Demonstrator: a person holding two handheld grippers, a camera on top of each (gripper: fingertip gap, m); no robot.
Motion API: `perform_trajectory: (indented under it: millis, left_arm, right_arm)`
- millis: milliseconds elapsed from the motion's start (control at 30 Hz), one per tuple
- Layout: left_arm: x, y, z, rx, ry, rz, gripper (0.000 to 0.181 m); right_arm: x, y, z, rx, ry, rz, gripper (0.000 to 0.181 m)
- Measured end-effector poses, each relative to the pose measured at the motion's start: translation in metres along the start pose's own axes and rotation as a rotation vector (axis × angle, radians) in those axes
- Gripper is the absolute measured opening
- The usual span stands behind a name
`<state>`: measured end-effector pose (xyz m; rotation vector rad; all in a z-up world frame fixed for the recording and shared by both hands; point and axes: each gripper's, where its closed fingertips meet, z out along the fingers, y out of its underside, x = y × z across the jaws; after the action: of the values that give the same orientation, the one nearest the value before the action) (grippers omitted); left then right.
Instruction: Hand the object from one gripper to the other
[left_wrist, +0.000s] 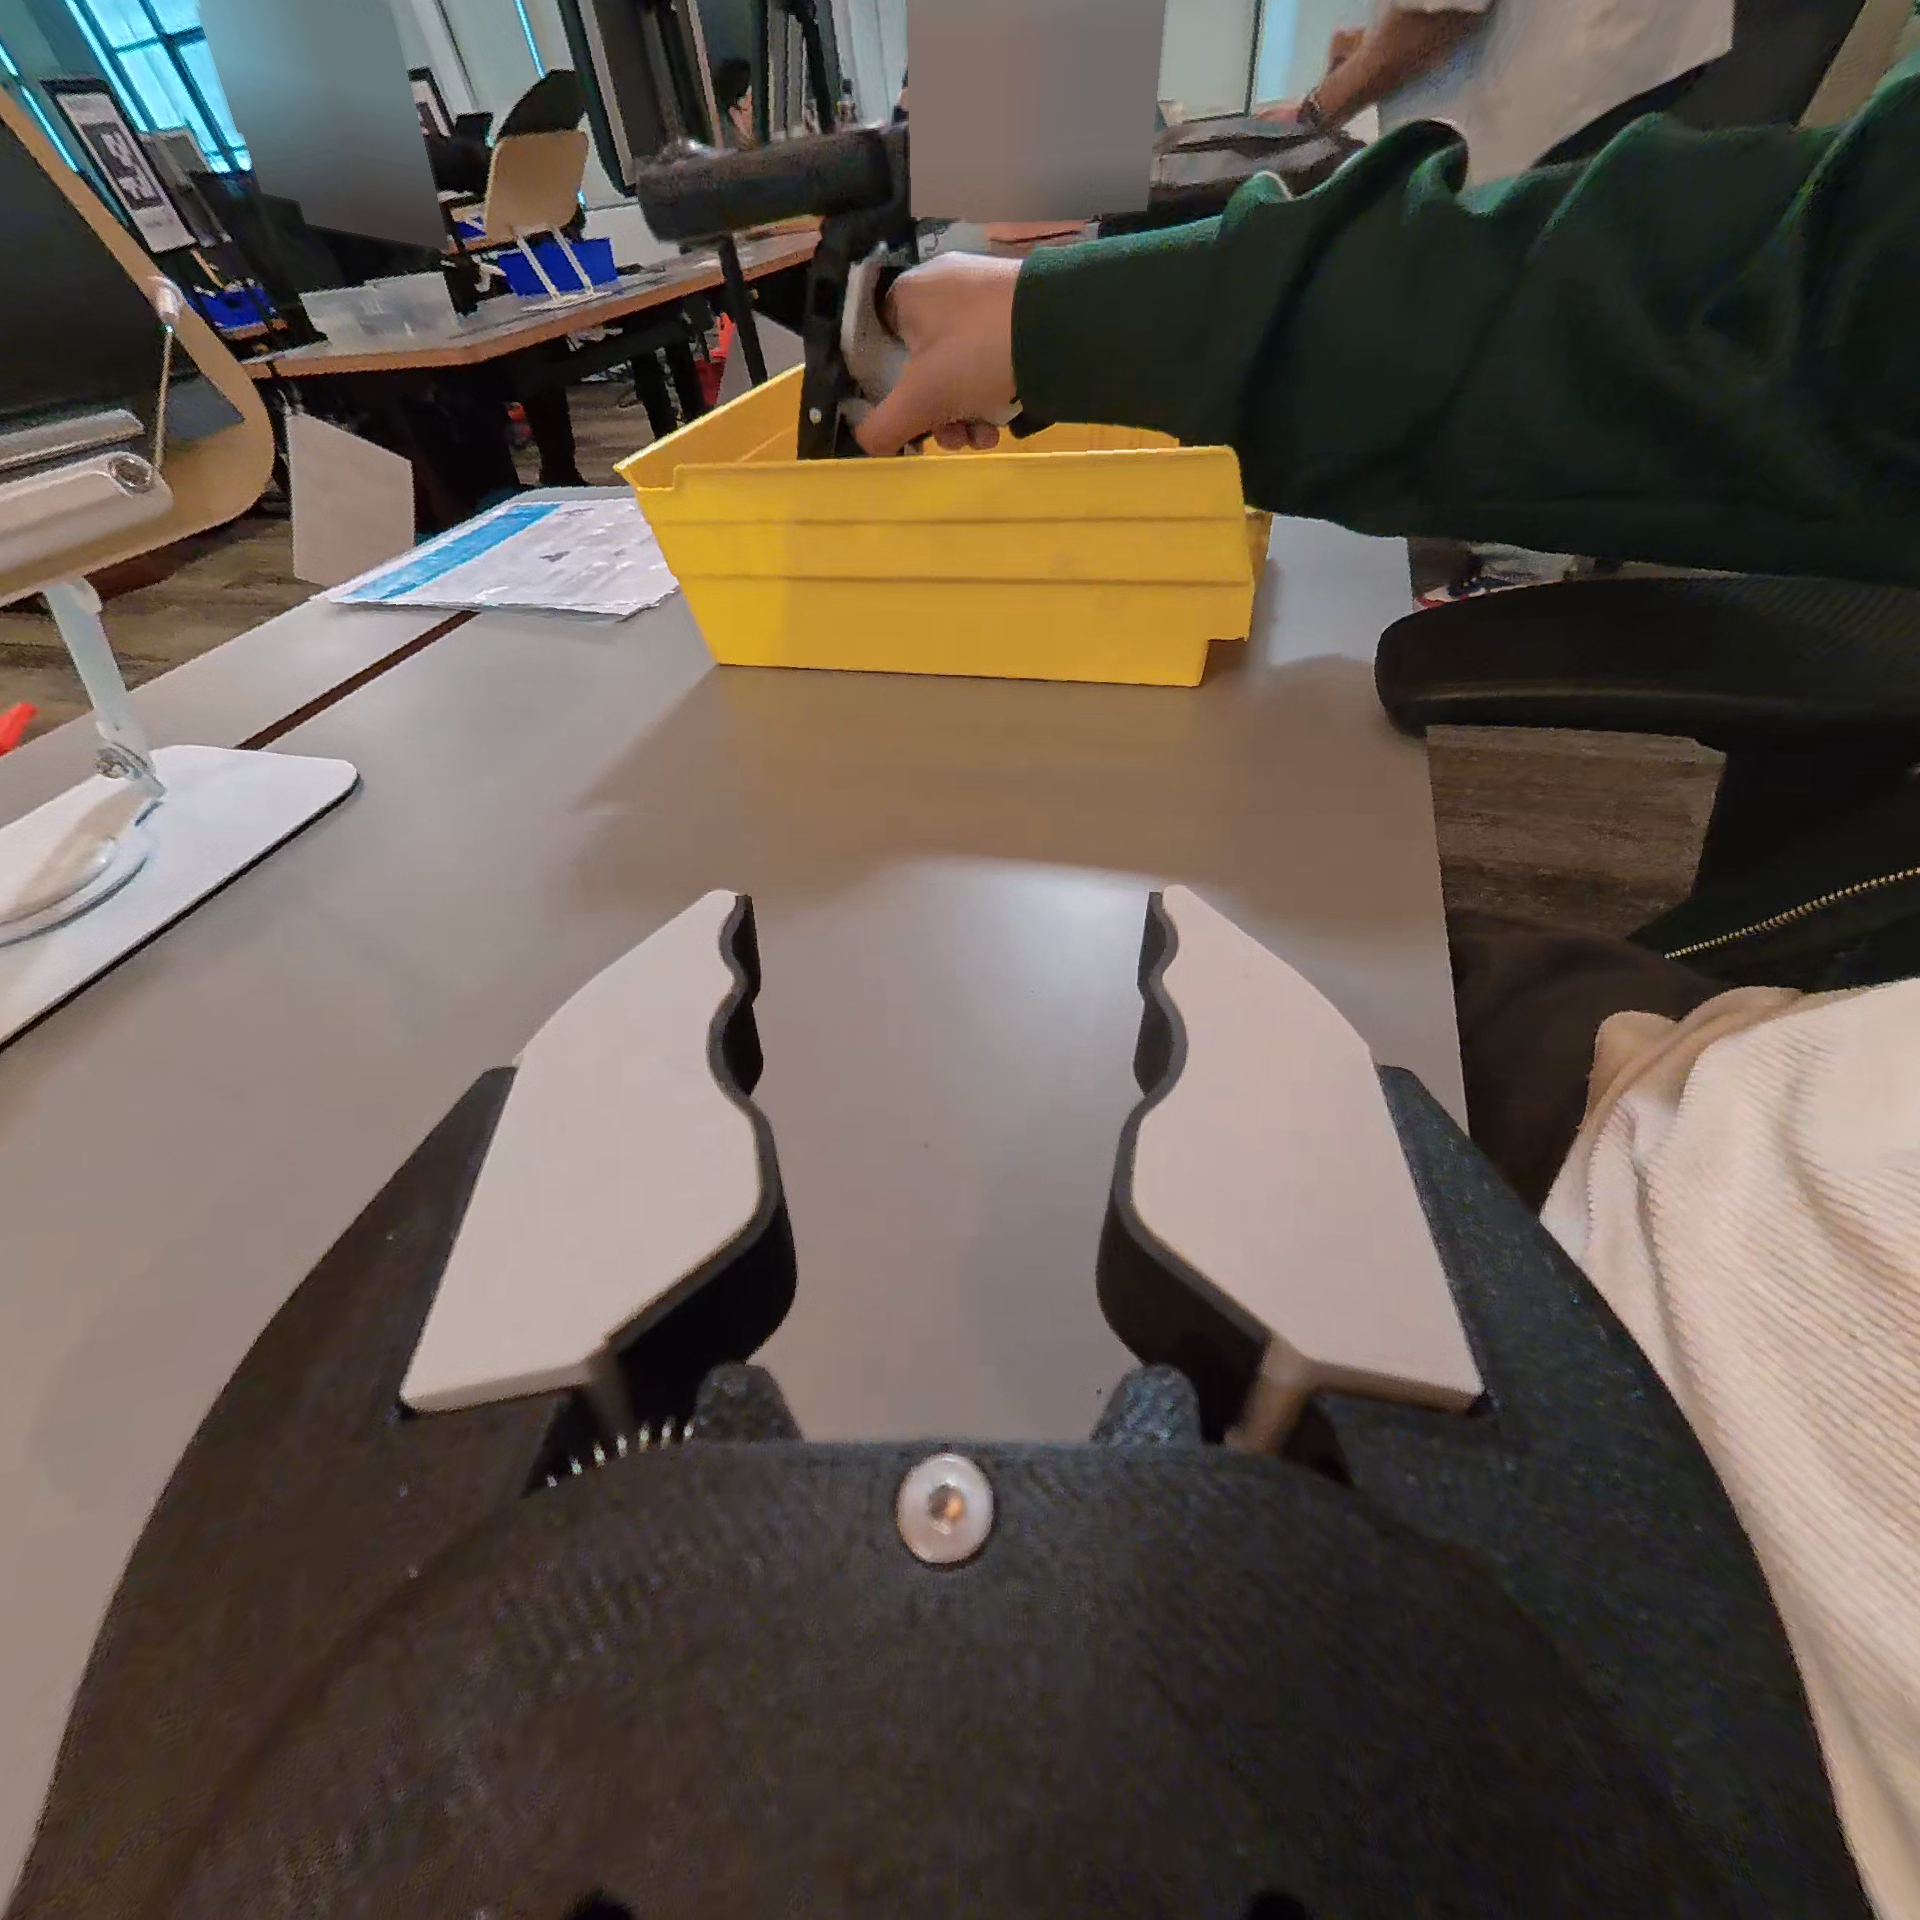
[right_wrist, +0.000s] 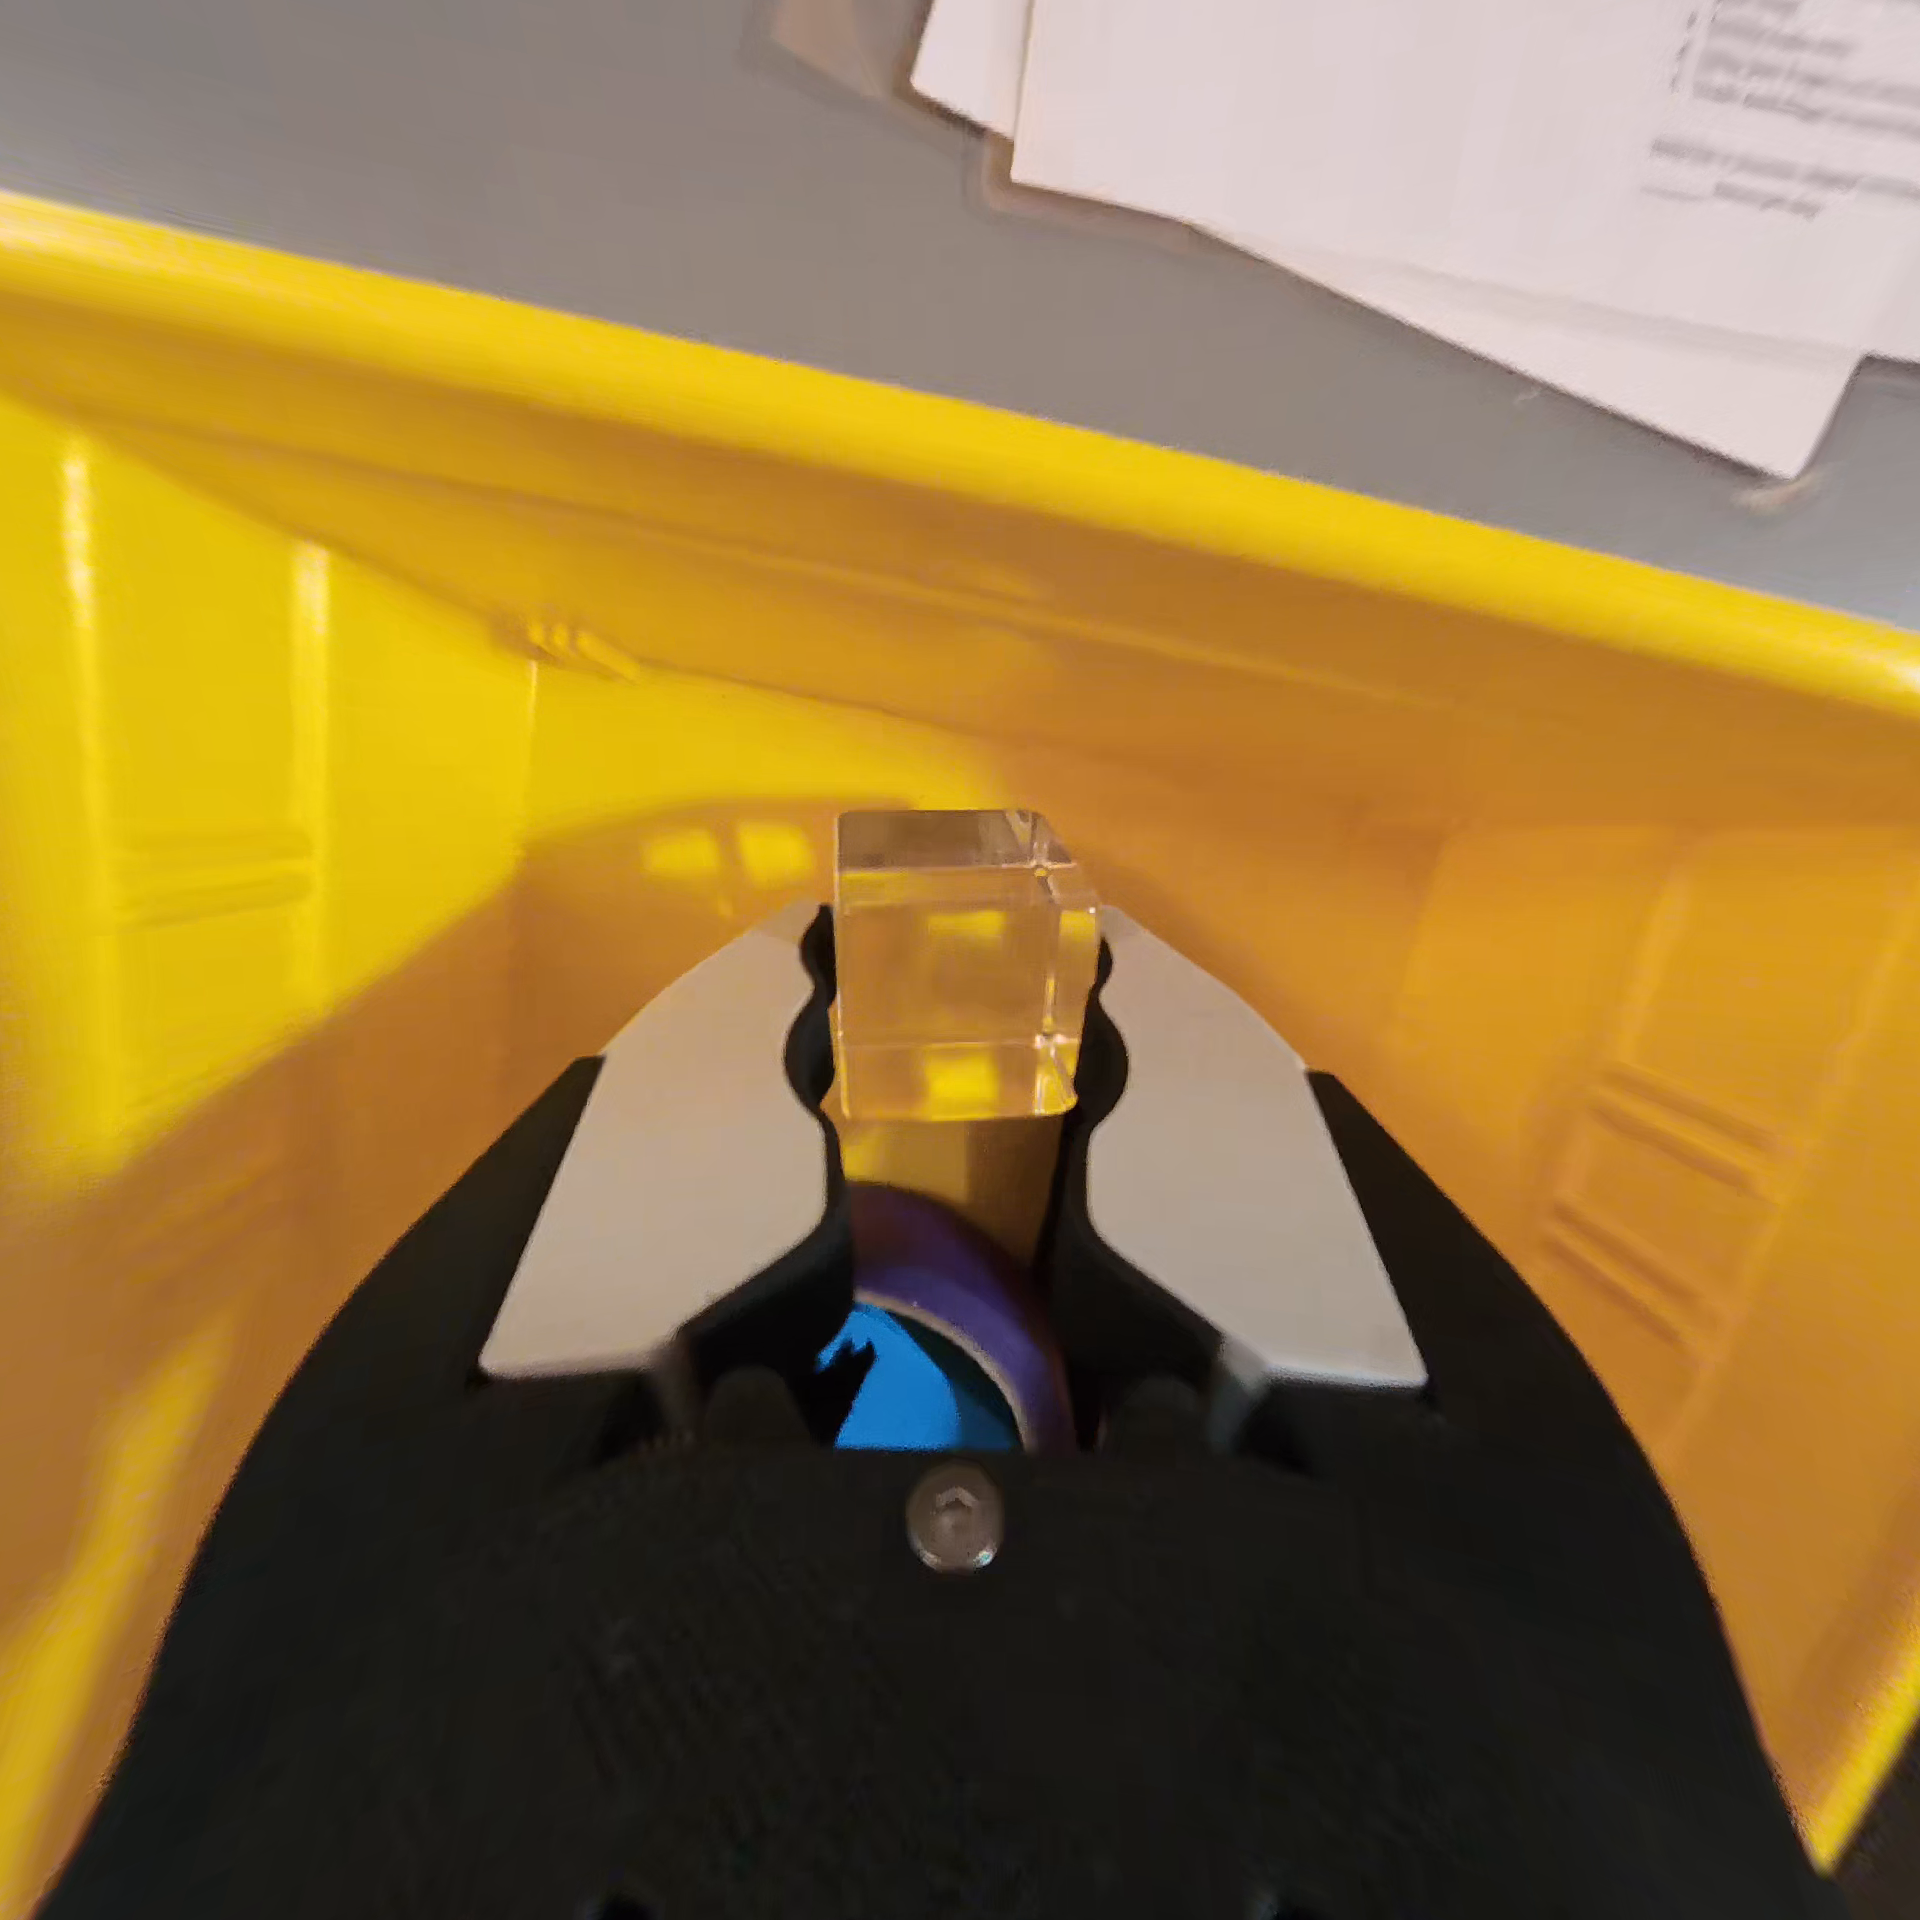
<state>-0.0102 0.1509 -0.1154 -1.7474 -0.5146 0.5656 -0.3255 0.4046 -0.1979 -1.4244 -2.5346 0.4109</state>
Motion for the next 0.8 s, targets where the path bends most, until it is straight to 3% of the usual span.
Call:
perform_trajectory:
  millis: [33,200,300,367,433,533,600,633,700,800]
  left_arm:
    - [0.000,0.000,-0.001,0.002,-0.003,-0.001,0.070]
    - [0.000,-0.003,-0.005,0.013,-0.007,-0.006,0.069]
    - [0.001,-0.003,-0.004,0.009,-0.005,-0.003,0.069]
    - [0.001,-0.002,-0.004,0.007,-0.004,-0.001,0.069]
    - [0.001,-0.002,-0.003,0.004,-0.002,0.000,0.069]
    - [0.000,0.002,-0.001,-0.004,0.003,-0.010,0.069]
    - [-0.002,0.003,0.001,-0.005,0.005,-0.026,0.069]
    - [-0.002,0.003,0.002,-0.003,0.009,-0.039,0.069]
    - [-0.002,0.001,0.004,0.010,0.021,-0.070,0.069]
    - [-0.003,-0.004,0.001,0.025,0.021,-0.094,0.070]
  right_arm:
    - [0.000,0.002,0.004,-0.023,-0.003,0.010,0.045]
    - [0.003,0.000,0.010,-0.035,0.012,0.019,0.045]
    - [0.008,0.000,0.008,-0.033,0.073,-0.033,0.065]
    - [0.007,-0.007,-0.008,0.037,0.080,-0.040,0.078]
    - [-0.003,-0.024,-0.045,0.227,0.052,-0.013,0.081]
    - [-0.063,-0.050,-0.145,0.727,-0.145,-0.052,0.071]
    - [-0.126,-0.046,-0.215,1.034,-0.345,-0.136,0.064]
    - [-0.157,-0.035,-0.236,1.092,-0.435,-0.183,0.060]
    - [-0.214,-0.009,-0.248,1.093,-0.582,-0.257,0.062]
    - [-0.290,0.036,-0.220,1.012,-0.774,-0.308,0.068]
